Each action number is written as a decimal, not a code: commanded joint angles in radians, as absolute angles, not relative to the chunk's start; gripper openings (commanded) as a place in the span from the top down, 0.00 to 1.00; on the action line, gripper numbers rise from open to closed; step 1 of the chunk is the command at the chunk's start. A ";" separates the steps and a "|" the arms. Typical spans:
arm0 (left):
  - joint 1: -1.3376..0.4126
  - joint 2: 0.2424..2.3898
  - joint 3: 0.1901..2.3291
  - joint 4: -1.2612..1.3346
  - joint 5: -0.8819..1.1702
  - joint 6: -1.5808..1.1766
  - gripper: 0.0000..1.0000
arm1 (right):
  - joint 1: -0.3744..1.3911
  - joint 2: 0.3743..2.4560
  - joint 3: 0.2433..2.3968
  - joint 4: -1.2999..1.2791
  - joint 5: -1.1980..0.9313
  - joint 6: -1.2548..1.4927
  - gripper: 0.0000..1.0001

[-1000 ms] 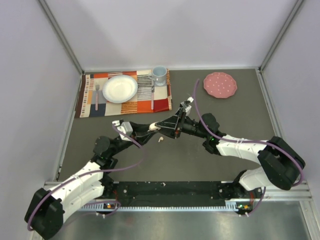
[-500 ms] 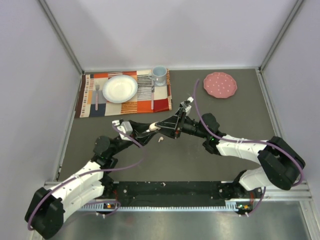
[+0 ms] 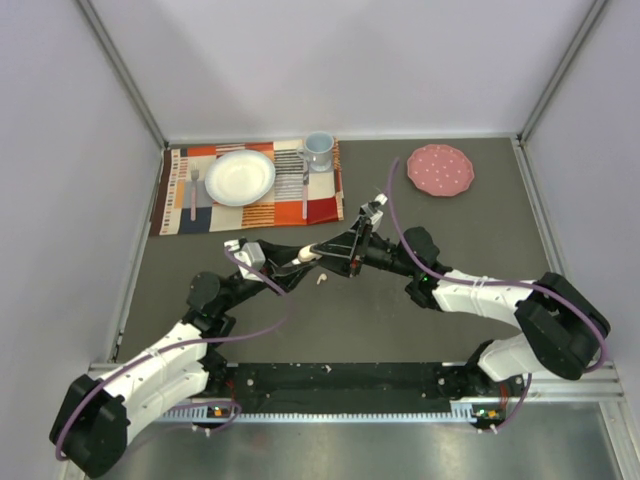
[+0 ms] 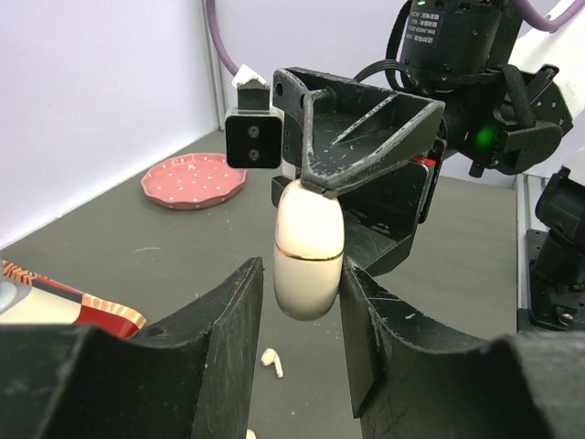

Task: Insert the wireless bluetooth earbuds into the charging case
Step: Pass from the right arm to the left

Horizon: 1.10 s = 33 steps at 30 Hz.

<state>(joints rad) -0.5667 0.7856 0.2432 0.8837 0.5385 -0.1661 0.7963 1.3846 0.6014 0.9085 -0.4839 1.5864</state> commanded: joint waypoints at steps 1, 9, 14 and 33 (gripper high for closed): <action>-0.569 0.776 0.258 0.940 0.548 -0.179 0.57 | 0.804 1.385 0.600 1.016 -0.483 1.608 0.73; -0.569 0.772 0.259 0.940 0.538 -0.184 0.57 | 0.805 1.384 0.600 0.985 -0.485 1.594 0.73; -0.569 0.775 0.258 0.945 0.534 -0.189 0.55 | 0.805 1.385 0.601 0.977 -0.485 1.591 0.73; -0.569 0.775 0.252 0.957 0.529 -0.193 0.56 | 0.807 1.388 0.603 0.942 -0.489 1.588 0.73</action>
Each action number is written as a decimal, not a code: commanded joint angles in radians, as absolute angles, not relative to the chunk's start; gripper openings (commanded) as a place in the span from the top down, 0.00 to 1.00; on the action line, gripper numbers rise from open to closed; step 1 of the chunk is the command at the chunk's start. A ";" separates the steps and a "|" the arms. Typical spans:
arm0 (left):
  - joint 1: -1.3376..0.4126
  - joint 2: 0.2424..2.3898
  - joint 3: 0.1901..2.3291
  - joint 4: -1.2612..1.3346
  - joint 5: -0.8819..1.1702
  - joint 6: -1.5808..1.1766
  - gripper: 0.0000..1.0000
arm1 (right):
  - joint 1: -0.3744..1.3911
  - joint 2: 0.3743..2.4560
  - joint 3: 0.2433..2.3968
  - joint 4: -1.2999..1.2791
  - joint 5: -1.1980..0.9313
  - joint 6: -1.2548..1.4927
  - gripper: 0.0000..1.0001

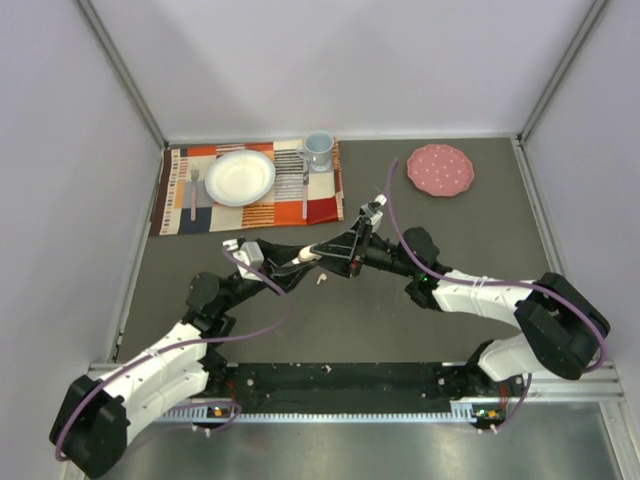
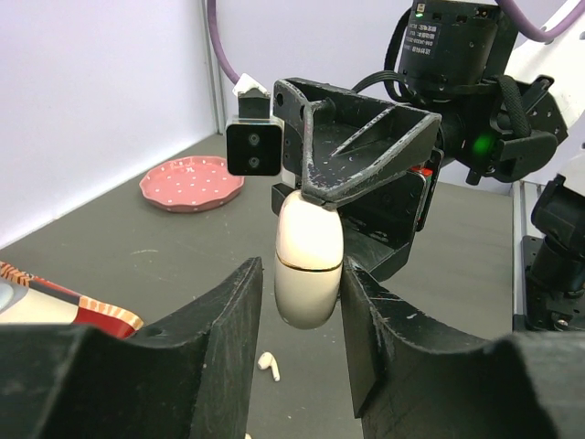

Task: Insert the wireless bluetooth earbuds into the charging case
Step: Pass from the right arm to the left

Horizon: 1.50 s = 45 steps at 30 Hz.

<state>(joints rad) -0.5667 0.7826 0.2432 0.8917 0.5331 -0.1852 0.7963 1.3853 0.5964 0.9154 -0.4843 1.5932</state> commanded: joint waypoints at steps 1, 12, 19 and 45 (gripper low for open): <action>-0.569 0.776 0.253 0.957 0.529 -0.192 0.59 | 0.805 1.390 0.603 0.940 -0.491 1.588 0.73; -0.569 0.781 0.255 0.959 0.531 -0.193 0.67 | 0.805 1.393 0.614 0.896 -0.494 1.577 0.73; -0.569 0.779 0.255 0.959 0.549 -0.176 0.98 | 0.807 1.397 0.618 0.900 -0.505 1.569 0.52; -0.568 0.790 0.347 0.888 0.546 -0.339 1.00 | 0.841 1.002 0.948 -0.146 -0.196 0.537 0.09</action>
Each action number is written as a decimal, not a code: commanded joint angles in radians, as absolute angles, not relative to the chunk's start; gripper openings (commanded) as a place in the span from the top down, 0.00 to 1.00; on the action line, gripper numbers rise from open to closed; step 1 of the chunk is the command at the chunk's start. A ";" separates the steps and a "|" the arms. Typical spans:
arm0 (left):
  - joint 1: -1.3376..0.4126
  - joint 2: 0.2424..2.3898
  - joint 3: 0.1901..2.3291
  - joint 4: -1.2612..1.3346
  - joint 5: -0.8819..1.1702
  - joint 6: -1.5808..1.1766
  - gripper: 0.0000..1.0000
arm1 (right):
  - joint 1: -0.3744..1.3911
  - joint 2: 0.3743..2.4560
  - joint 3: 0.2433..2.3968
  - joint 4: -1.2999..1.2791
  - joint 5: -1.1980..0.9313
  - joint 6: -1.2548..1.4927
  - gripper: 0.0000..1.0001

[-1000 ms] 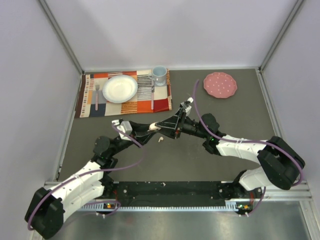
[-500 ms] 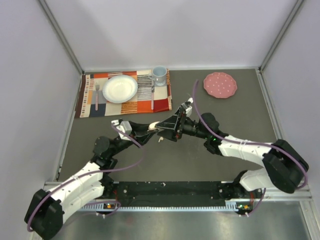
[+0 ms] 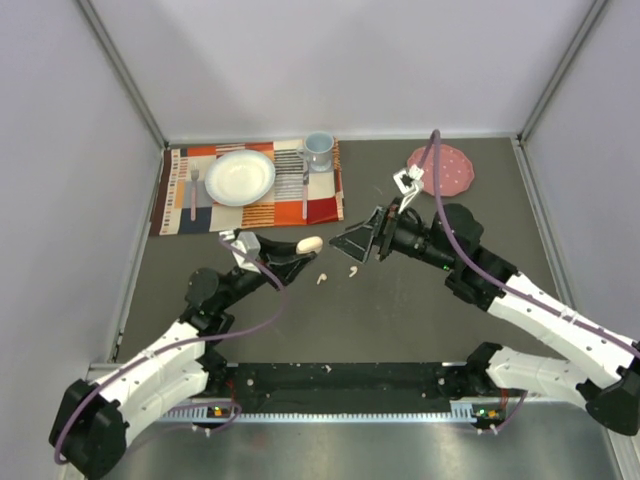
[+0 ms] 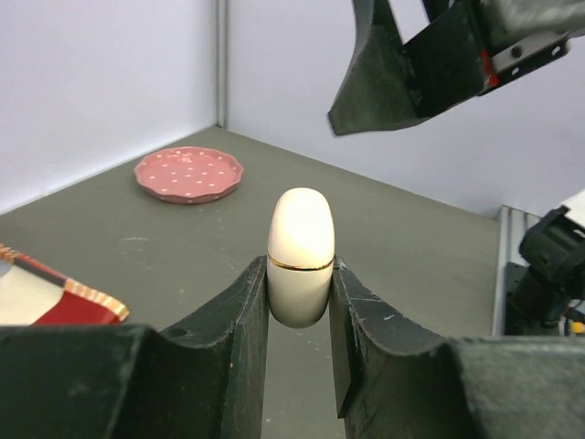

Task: Insert the wireless bluetooth earbuds into the charging case
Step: Pass from the right arm to the left

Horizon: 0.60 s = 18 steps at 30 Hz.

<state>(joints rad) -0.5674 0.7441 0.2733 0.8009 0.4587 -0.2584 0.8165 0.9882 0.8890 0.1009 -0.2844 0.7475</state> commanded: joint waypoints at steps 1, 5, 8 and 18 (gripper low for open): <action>-0.568 0.802 0.348 0.916 0.566 -0.354 1.00 | 0.848 1.009 0.968 -0.164 -0.175 0.526 0.09; -0.568 0.856 0.351 1.038 0.627 -0.416 1.00 | 0.876 1.028 0.983 -0.218 -0.127 0.505 0.09; -0.568 0.876 0.368 1.048 0.679 -0.423 1.00 | 0.879 1.029 0.982 -0.218 -0.118 0.503 0.09; -0.568 0.891 0.385 1.040 0.750 -0.414 1.00 | 0.879 1.025 0.979 -0.181 -0.123 0.534 0.09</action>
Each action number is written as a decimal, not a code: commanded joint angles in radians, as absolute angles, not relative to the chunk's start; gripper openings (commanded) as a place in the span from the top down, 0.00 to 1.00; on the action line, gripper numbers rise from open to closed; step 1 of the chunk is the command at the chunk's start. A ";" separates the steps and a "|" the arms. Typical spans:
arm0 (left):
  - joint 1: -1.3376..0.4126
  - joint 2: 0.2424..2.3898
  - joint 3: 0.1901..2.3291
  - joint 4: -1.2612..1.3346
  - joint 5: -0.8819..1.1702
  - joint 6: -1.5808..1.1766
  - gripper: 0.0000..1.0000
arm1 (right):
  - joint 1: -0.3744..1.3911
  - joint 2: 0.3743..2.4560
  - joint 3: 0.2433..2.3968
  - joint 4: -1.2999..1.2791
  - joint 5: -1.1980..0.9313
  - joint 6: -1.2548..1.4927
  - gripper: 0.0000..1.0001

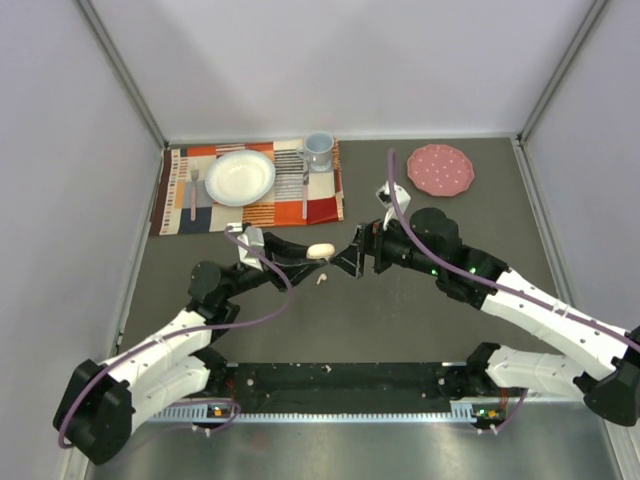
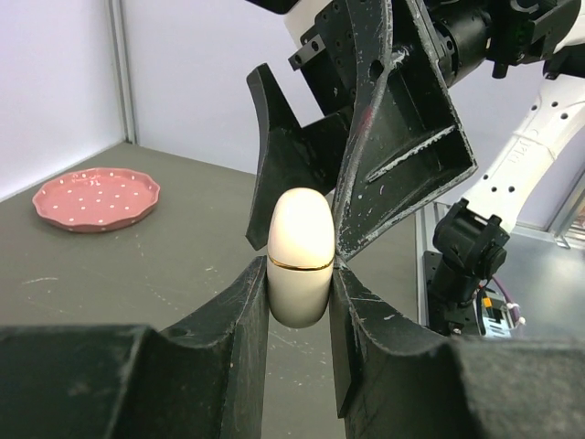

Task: Insert the wireless bluetooth earbuds into the charging case
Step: Pass from the right arm to the left, then open the charging case.

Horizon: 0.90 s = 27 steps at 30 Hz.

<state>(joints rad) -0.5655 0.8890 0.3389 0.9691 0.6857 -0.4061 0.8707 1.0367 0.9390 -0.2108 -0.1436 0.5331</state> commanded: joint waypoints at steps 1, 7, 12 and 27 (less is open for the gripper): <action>-0.568 0.893 0.387 1.037 0.755 -0.413 1.00 | 0.879 1.023 0.976 -0.176 -0.123 0.537 0.09; -0.568 0.911 0.397 1.006 0.793 -0.382 1.00 | 0.879 1.012 0.962 -0.144 -0.129 0.565 0.09; -0.568 0.917 0.399 0.993 0.796 -0.367 1.00 | 0.879 0.980 0.937 -0.106 -0.118 0.584 0.09; -0.569 0.896 0.391 0.965 0.764 -0.353 1.00 | 0.879 0.973 0.922 -0.074 -0.133 0.594 0.09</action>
<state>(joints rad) -0.5640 0.9138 0.3614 0.9470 0.7670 -0.3664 0.8749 0.9905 0.9295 -0.1471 -0.1043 0.6025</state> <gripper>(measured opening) 0.330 0.912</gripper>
